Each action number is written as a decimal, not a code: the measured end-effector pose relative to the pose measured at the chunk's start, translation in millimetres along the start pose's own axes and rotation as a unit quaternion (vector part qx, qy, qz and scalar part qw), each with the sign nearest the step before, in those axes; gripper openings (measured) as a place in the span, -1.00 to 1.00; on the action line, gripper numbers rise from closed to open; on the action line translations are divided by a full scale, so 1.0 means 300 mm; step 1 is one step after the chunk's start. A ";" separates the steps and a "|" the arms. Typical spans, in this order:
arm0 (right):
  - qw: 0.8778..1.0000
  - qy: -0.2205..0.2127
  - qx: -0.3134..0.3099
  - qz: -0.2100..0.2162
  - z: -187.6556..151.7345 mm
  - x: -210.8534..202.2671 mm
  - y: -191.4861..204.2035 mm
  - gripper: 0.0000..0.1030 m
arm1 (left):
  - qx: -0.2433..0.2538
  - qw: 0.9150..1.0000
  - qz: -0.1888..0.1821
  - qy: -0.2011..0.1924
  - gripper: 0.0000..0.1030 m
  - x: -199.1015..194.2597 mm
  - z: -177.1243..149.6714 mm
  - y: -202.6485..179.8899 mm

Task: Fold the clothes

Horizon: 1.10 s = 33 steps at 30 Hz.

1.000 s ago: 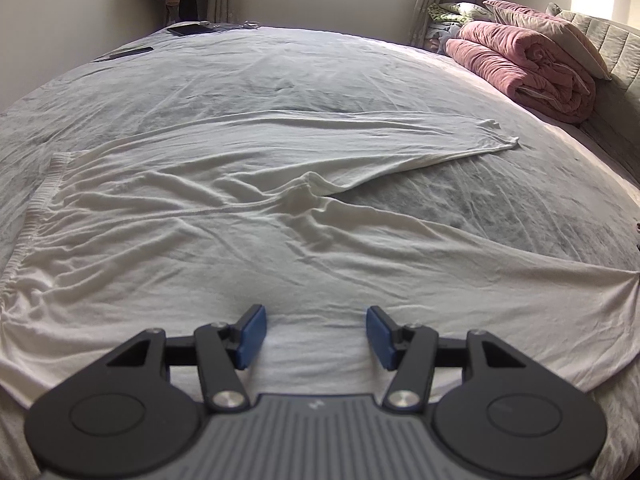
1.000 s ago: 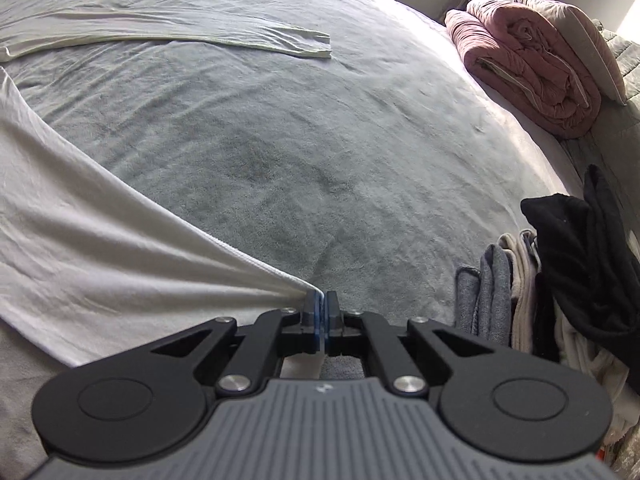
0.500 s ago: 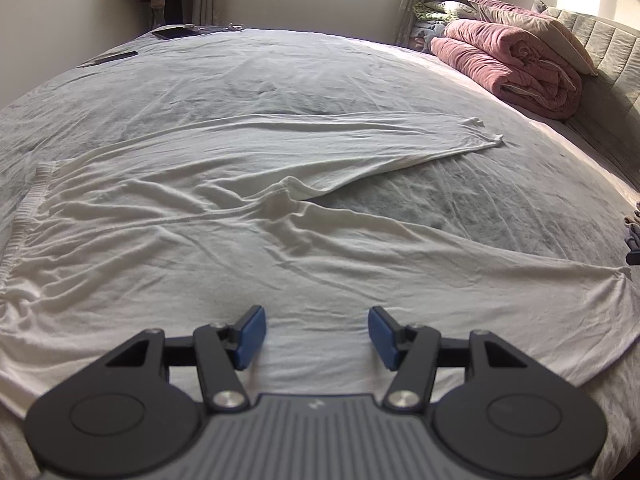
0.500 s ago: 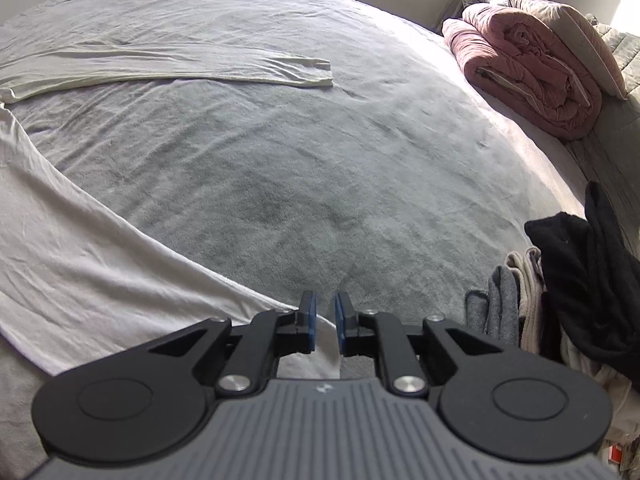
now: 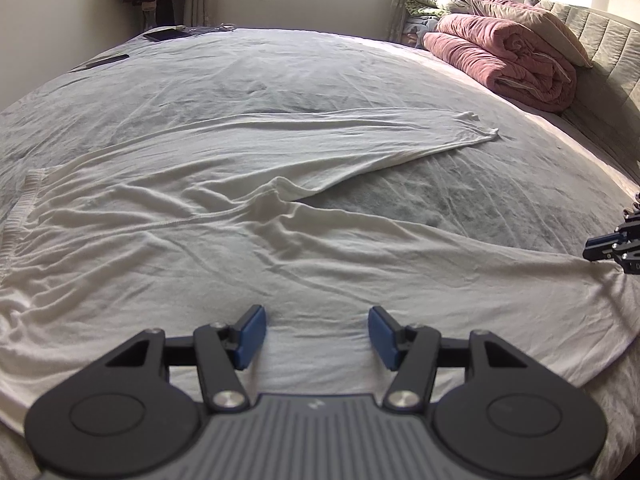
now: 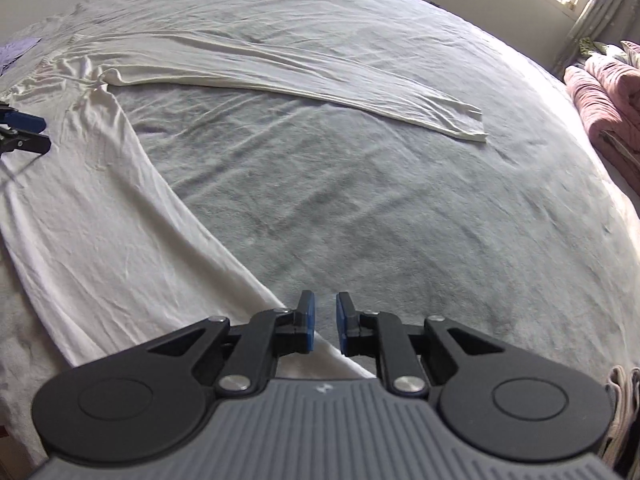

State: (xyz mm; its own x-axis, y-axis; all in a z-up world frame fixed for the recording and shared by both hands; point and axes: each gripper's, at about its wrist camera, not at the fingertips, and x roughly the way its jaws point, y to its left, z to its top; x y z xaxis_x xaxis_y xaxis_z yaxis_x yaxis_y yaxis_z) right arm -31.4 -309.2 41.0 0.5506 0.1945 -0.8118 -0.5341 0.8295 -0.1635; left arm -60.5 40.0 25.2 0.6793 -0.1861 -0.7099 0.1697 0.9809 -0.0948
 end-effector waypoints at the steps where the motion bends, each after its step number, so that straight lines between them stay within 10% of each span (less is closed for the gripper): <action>1: 1.000 0.002 -0.008 0.005 -0.009 0.005 0.010 -0.68 | 0.001 1.000 0.000 0.000 0.14 0.001 0.000 0.000; 12: 0.998 -0.014 -0.054 0.003 -0.037 -0.022 0.060 -0.65 | 0.001 1.000 -0.004 0.002 0.14 0.006 0.003 -0.002; 25: 0.996 -0.066 0.031 0.057 0.004 -0.068 -0.025 -0.46 | -0.003 1.000 -0.005 0.002 0.15 0.005 0.000 0.001; 33: 0.999 -0.019 -0.014 0.033 -0.046 -0.029 0.006 -0.46 | -0.004 1.000 -0.006 0.003 0.15 0.004 0.001 -0.001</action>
State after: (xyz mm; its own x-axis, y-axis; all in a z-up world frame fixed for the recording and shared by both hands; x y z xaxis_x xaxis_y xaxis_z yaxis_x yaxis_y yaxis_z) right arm -46.0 -316.8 40.1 0.5372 0.2680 -0.7998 -0.5876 0.7992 -0.1268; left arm -59.4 39.5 24.6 0.6733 -0.1976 -0.7124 0.1715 0.9791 -0.1095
